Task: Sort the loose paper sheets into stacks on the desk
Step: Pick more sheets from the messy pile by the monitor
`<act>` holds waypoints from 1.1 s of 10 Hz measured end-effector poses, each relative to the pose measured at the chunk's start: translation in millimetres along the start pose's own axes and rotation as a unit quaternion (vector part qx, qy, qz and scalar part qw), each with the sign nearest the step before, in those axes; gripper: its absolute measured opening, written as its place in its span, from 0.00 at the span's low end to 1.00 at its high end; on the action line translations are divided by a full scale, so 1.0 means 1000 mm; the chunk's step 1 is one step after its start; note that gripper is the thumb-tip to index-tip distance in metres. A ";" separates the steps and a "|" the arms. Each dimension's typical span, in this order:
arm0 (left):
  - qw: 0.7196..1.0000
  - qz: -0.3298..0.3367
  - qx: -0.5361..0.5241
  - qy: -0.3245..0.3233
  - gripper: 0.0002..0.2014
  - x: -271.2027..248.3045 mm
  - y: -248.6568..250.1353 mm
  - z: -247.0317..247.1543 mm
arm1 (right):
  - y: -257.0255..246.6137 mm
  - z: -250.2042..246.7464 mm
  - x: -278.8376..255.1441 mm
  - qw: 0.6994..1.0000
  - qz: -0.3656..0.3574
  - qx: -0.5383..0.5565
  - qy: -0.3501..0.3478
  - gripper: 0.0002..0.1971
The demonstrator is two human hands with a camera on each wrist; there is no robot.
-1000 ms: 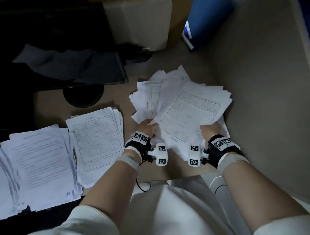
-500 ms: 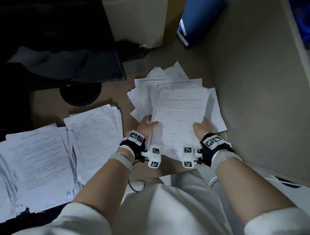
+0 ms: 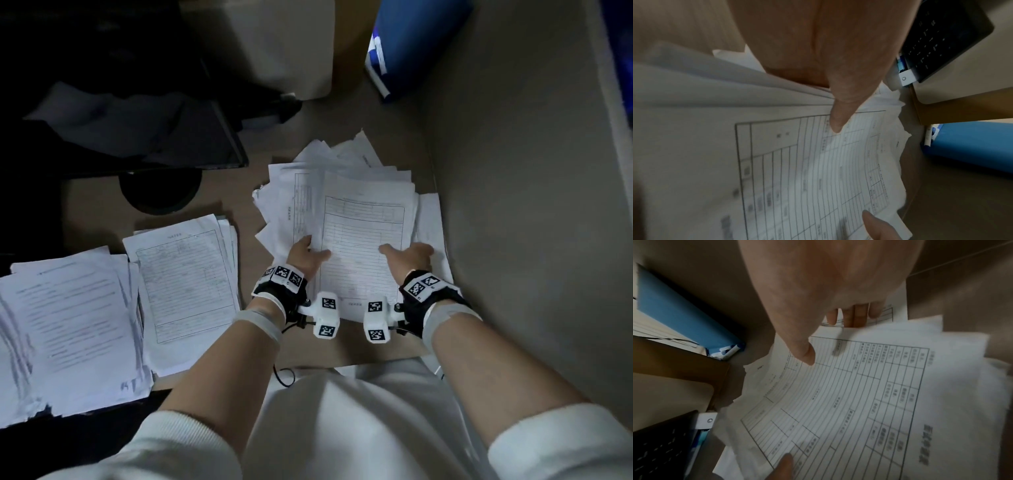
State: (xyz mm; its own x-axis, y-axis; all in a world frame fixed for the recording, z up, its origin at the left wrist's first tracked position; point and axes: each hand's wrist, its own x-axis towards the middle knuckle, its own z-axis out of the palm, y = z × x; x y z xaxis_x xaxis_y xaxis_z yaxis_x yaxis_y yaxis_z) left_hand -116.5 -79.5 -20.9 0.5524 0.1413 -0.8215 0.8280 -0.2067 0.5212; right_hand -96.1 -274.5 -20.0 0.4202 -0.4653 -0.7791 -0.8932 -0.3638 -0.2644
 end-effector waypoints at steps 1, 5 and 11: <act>0.999 0.008 0.036 0.011 0.12 0.002 0.008 0.011 | 0.000 -0.004 0.011 0.999 0.004 -0.050 0.005 0.51; 0.991 0.081 0.089 0.056 0.11 0.006 0.043 0.011 | -0.016 -0.009 0.017 0.990 0.072 0.117 -0.035 0.33; 0.861 0.142 0.489 -0.005 0.41 0.036 0.054 0.015 | 0.041 0.000 -0.014 0.965 0.037 -0.254 -0.055 0.15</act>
State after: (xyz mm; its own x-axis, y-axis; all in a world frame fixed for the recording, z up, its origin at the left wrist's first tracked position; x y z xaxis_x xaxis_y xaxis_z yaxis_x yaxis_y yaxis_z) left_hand -53.2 -99.9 -26.2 0.7135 -0.0569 -0.6983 0.1805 -0.9481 0.2617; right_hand -138.5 -282.8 -19.4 0.3138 -0.4273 -0.8479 -0.7149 -0.6940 0.0852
